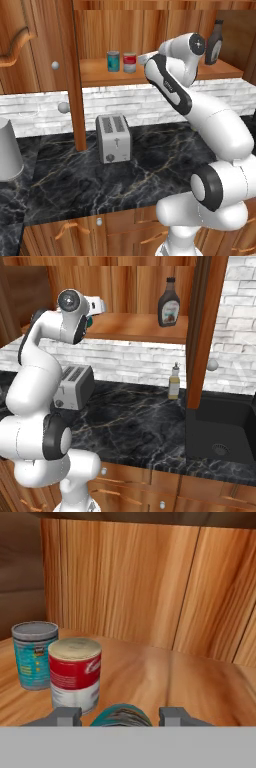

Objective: Pick the cans from the counter and place them in their designated side in the cabinet.

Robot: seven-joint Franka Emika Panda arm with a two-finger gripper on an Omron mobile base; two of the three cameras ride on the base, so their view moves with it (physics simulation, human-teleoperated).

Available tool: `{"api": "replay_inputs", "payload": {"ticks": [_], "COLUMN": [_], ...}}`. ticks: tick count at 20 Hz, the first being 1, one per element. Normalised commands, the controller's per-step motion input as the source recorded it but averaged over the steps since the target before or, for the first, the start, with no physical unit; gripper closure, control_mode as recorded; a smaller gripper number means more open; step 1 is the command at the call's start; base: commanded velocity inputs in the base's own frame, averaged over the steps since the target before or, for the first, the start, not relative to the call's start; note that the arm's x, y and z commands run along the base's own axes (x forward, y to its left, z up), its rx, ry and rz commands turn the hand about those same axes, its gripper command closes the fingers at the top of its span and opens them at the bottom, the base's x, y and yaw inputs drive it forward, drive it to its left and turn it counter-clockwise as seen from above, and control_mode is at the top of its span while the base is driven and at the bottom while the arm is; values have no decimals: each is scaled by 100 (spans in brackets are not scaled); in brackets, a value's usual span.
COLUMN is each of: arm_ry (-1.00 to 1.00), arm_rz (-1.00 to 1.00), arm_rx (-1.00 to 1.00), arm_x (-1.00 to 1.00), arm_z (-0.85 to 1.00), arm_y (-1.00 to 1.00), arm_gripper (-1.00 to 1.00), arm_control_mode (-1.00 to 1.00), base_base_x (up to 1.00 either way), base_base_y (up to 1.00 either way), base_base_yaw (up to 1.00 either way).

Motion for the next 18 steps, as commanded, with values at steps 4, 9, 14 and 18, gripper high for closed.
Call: {"api": "replay_inputs", "payload": {"ticks": [4, 9, 14, 18], "arm_ry": [2, 0, 0, 0], "arm_rz": [0, 1, 1, 1], "arm_rx": [0, 0, 0, 0], "arm_x": [11, 11, 12, 13], "arm_z": [0, -8, -10, -6], "arm_y": [3, 4, 5, 3], "arm_gripper": [100, 100, 100, 100], "arm_control_mode": [-100, -100, -100, -100], "base_base_x": [0, 0, 0, 0], "base_base_y": [0, 0, 0, 0], "base_base_yaw": [0, 0, 0, 0]}}
